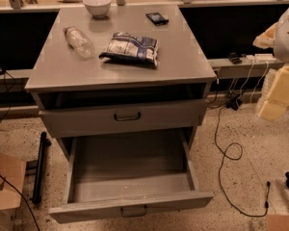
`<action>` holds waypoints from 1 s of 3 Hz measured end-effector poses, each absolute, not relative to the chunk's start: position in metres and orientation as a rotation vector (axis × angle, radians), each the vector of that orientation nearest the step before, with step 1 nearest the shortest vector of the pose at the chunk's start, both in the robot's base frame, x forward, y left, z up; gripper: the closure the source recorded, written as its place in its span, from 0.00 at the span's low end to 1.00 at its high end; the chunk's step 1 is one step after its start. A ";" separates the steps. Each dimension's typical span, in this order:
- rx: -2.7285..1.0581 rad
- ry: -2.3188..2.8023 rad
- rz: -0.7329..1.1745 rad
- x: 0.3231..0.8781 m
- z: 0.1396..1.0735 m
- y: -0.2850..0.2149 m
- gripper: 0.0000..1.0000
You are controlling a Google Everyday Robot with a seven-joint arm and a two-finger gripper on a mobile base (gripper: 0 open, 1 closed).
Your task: Place blue chip bag into middle drawer
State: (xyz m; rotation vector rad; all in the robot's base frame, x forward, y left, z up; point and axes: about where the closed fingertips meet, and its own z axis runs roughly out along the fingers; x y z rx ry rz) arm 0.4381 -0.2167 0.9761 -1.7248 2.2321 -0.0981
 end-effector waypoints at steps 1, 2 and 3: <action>-1.725 2.232 -0.098 0.438 0.976 -0.217 0.00; -1.701 2.161 -0.050 0.463 0.978 -0.196 0.00; -1.688 2.045 0.011 0.504 0.989 -0.152 0.00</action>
Offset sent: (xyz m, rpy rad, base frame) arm 0.0379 0.0325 -0.0021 0.1027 -0.0435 0.0389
